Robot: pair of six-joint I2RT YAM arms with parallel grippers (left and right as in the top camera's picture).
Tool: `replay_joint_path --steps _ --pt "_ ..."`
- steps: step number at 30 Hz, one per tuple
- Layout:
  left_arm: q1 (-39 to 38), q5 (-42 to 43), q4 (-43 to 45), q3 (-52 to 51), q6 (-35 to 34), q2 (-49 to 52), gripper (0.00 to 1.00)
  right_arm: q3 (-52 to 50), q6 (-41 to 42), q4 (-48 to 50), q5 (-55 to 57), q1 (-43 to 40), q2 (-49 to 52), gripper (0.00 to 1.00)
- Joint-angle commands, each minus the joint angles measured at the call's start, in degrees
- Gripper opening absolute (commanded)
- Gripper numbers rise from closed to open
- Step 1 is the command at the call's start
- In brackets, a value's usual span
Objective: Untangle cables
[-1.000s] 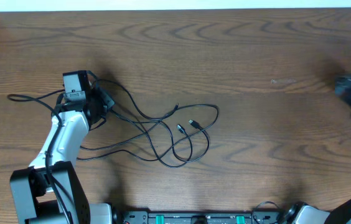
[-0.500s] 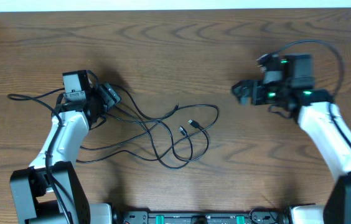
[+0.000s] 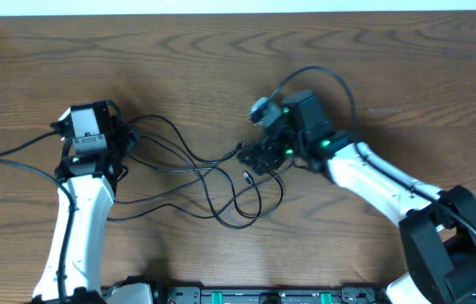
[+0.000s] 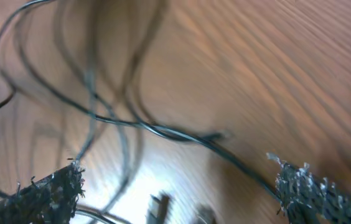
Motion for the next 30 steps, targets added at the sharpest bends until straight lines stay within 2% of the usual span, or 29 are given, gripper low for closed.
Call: replay_joint_path --steps 1,6,17,23,30 --pt "0.1 -10.8 -2.4 0.0 -7.3 -1.7 0.85 0.3 -6.3 0.9 2.1 3.6 0.2 0.99" --pt "0.5 -14.9 -5.6 0.0 -12.2 -1.9 0.85 0.3 -6.3 1.6 6.7 7.1 1.0 0.99" --pt "1.1 -13.1 -5.9 0.0 -12.5 -1.7 0.86 0.3 -8.5 11.9 6.6 9.1 7.8 0.99" --pt "1.1 -13.0 -5.9 0.0 -12.5 -1.7 0.86 0.3 -9.7 20.4 6.6 9.9 11.3 0.96" --pt "1.1 -9.0 -5.5 0.0 -12.5 -1.7 0.86 0.3 -9.7 31.4 6.6 11.2 18.0 0.91"
